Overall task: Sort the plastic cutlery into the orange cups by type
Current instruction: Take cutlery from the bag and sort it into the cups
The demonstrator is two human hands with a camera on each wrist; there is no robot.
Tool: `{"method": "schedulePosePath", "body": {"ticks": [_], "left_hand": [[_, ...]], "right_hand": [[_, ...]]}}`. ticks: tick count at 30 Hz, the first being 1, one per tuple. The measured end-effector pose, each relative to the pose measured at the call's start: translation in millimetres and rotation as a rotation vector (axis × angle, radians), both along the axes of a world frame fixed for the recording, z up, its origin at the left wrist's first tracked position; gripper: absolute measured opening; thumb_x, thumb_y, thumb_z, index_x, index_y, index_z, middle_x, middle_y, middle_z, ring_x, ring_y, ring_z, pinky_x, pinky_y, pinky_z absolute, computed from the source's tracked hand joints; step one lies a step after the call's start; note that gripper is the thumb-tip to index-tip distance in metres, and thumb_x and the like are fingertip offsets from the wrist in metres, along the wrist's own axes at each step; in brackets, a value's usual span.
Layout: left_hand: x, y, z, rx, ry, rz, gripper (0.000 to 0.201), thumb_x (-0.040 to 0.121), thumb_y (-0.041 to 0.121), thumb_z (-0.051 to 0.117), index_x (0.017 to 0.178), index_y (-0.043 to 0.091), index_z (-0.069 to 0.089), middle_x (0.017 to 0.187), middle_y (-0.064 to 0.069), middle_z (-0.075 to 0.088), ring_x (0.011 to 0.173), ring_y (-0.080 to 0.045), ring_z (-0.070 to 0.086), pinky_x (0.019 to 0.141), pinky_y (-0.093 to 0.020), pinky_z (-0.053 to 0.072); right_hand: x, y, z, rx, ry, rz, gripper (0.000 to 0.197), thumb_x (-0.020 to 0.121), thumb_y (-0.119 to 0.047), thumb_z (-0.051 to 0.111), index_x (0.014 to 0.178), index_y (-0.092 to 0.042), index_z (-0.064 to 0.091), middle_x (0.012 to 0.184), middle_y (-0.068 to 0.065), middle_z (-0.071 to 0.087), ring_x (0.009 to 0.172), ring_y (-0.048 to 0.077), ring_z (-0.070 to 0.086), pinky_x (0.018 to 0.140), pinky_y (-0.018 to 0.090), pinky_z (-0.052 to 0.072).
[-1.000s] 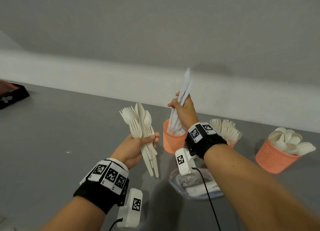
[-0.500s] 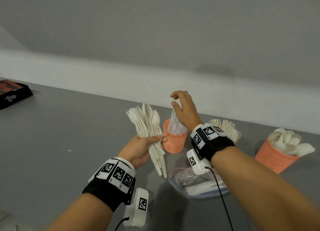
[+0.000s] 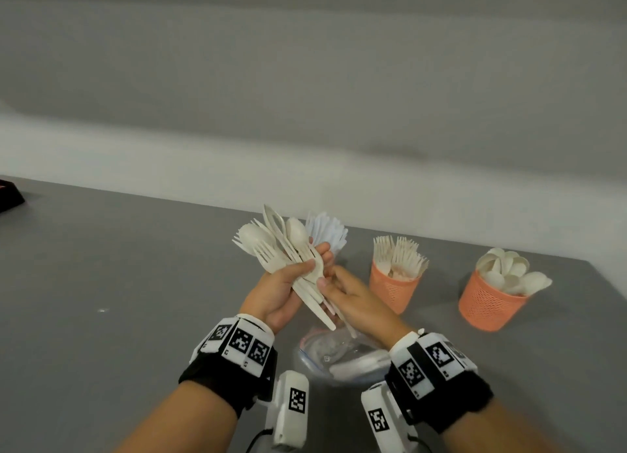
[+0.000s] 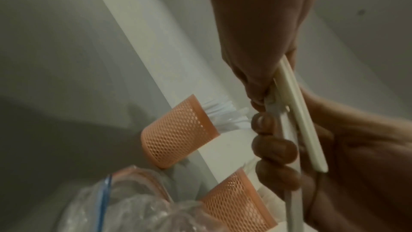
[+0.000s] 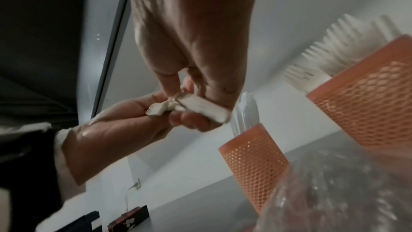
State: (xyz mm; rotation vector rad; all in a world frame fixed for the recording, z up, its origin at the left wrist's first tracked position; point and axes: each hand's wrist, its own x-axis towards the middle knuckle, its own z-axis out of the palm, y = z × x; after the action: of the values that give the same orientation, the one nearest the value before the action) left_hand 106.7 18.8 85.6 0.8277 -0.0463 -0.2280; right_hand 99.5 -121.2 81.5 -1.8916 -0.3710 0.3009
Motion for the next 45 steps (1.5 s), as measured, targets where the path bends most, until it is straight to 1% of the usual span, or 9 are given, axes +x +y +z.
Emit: {"method": "schedulePosePath", "body": {"ticks": [2,7,13,19,23,29,33,40,45], "left_hand": [[-2,-8,3,0.032,-0.01,-0.058,0.033,0.089,-0.002,0.042,0.118,0.004,0.056,0.117,-0.008,0.065,0.11,-0.016,0.061,0.092,-0.034,0.051],[-3,-24,6,0.009,-0.002,-0.143,0.043,0.081,0.002,0.05,0.123,-0.002,0.053,0.114,-0.012,0.065,0.1,-0.016,0.067,0.081,-0.03,0.057],[2,-38,0,0.056,0.016,-0.028,0.04,0.087,0.009,0.053,0.126,-0.002,0.048,0.113,-0.021,0.061,0.095,-0.03,0.065,0.069,-0.039,0.057],[8,-50,-3,0.114,0.111,0.108,0.057,0.085,0.018,0.062,0.136,0.004,0.04,0.126,-0.023,0.057,0.1,-0.031,0.064,0.06,-0.034,0.056],[8,-57,-4,0.077,0.122,0.135,0.058,0.085,0.007,0.059,0.138,0.001,0.036,0.101,-0.019,0.063,0.075,-0.022,0.071,0.057,-0.031,0.056],[6,-54,-4,0.149,0.15,0.104,0.039,0.092,0.007,0.046,0.129,-0.004,0.048,0.111,-0.022,0.061,0.091,-0.03,0.065,0.074,-0.044,0.056],[2,-55,1,0.082,0.114,0.053,0.024,0.092,0.005,0.04,0.107,0.002,0.058,0.088,-0.011,0.071,0.075,-0.019,0.07,0.06,-0.033,0.059],[-6,-64,1,0.024,0.092,0.01,0.031,0.089,-0.002,0.037,0.114,0.005,0.054,0.104,-0.012,0.063,0.091,-0.022,0.065,0.078,-0.037,0.055],[-10,-70,-6,0.072,0.094,0.038,0.04,0.087,-0.005,0.04,0.125,-0.002,0.05,0.102,-0.016,0.064,0.094,-0.027,0.063,0.085,-0.04,0.052]], "right_hand": [[-4,-9,2,0.044,0.09,-0.012,0.019,0.098,-0.035,0.04,0.11,-0.027,0.052,0.072,-0.007,0.055,0.056,0.005,0.049,0.05,0.014,0.04],[-10,-35,6,0.157,0.288,-0.008,0.027,0.097,-0.043,0.038,0.098,-0.027,0.059,0.06,-0.007,0.042,0.048,0.003,0.03,0.042,0.015,0.02],[-12,-58,10,0.078,0.24,-0.044,0.028,0.096,-0.032,0.046,0.115,-0.014,0.055,0.059,-0.006,0.049,0.047,0.005,0.038,0.039,0.016,0.025],[-11,-71,3,-0.197,-0.13,-0.136,0.028,0.092,-0.025,0.056,0.105,-0.001,0.062,0.058,-0.001,0.058,0.049,0.001,0.051,0.065,0.027,0.047],[-11,-71,-2,-0.298,-0.317,-0.138,0.037,0.086,-0.037,0.06,0.112,-0.01,0.061,0.099,0.007,0.07,0.089,0.02,0.065,0.086,0.045,0.052],[-13,-76,8,-0.341,-0.335,-0.068,0.036,0.094,-0.037,0.048,0.11,-0.006,0.057,0.1,0.013,0.066,0.095,0.03,0.061,0.086,0.048,0.049],[-15,-77,13,-0.274,-0.278,-0.073,0.034,0.097,-0.032,0.042,0.12,-0.011,0.058,0.108,0.002,0.065,0.102,0.018,0.06,0.093,0.035,0.047],[-16,-69,20,-0.164,-0.283,-0.158,0.014,0.094,-0.023,0.051,0.104,-0.017,0.06,0.085,-0.007,0.064,0.076,0.004,0.059,0.068,0.016,0.045],[-15,-61,14,-0.211,-0.21,-0.105,0.035,0.099,-0.025,0.039,0.132,-0.016,0.049,0.119,0.007,0.064,0.11,0.021,0.058,0.098,0.037,0.045]]}}
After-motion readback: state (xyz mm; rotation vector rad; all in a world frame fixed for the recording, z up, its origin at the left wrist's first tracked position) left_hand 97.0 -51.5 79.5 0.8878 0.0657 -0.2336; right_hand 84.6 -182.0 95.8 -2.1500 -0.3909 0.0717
